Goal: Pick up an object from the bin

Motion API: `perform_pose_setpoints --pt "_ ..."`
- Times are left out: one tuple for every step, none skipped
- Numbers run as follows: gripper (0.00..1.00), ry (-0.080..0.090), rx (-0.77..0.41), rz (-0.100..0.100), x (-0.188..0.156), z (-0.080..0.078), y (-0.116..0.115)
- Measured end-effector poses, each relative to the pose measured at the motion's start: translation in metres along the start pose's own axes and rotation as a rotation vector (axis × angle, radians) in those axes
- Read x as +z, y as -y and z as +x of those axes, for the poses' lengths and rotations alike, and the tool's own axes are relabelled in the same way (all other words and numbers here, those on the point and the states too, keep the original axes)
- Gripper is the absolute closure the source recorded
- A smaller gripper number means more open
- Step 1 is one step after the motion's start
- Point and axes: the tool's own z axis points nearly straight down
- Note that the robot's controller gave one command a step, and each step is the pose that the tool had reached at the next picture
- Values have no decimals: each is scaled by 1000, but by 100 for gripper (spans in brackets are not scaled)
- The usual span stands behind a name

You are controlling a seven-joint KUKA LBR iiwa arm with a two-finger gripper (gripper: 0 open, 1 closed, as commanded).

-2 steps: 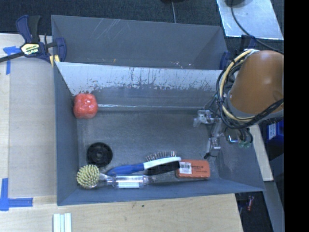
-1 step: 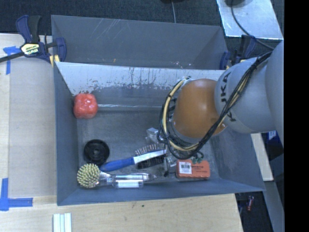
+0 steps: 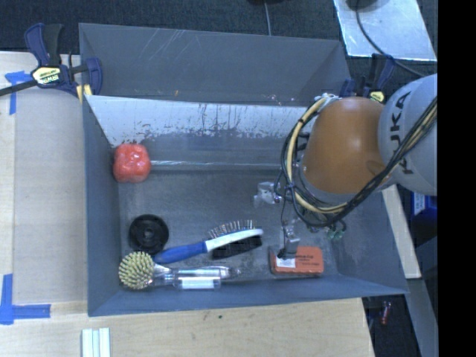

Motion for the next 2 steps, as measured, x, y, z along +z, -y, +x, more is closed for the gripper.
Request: perform_pose_setpoints --pt "0 -9 -279 -11 42 -20 -108" --pt "0 4 -291 1 69 -15 -93"
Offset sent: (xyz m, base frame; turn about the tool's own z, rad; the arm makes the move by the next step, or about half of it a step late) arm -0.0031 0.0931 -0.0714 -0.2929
